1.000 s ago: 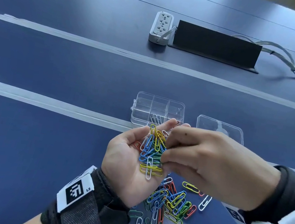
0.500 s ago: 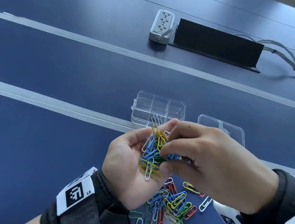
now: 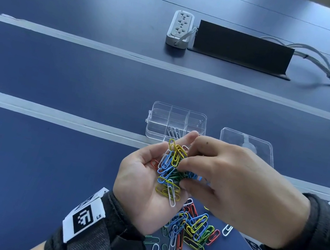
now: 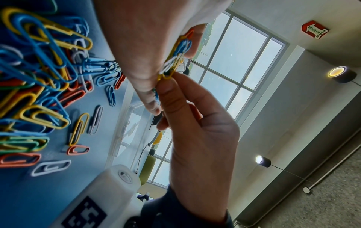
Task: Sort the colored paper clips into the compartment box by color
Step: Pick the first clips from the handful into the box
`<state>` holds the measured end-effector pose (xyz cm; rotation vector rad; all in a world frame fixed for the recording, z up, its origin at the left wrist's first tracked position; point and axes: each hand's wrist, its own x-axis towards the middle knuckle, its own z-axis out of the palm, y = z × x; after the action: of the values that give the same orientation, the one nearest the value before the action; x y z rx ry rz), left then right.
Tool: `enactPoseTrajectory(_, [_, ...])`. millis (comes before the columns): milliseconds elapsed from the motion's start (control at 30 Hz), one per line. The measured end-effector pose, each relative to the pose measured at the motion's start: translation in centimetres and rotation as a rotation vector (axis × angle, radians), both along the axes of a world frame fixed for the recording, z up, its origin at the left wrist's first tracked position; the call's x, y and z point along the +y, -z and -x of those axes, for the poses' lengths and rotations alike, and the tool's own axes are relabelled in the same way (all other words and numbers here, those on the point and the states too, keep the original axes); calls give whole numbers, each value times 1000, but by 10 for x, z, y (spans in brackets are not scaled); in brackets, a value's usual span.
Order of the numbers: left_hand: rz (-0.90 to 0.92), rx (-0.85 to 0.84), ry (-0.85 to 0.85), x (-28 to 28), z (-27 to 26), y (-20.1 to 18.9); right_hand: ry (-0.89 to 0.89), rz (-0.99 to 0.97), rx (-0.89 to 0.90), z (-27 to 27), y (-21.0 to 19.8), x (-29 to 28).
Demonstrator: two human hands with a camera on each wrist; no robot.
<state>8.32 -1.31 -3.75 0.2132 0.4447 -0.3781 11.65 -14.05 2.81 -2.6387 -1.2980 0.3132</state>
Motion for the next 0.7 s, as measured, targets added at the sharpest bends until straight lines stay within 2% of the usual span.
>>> enactPoseTrajectory(233, [-38,-37,32,-1,3,-5,31,52,57,-3,-6,4])
enactPoseTrajectory(400, [2,-34,43,-2,3,-8,32,158,61,-4,-4,6])
enactPoseTrajectory(567, [18,6,8,-1,2,-5,34,96,-5,-2,-5,3])
enactPoseTrajectory(700, [-36,27,18,-2,2,-7,19,101,-20,-2,-1,3])
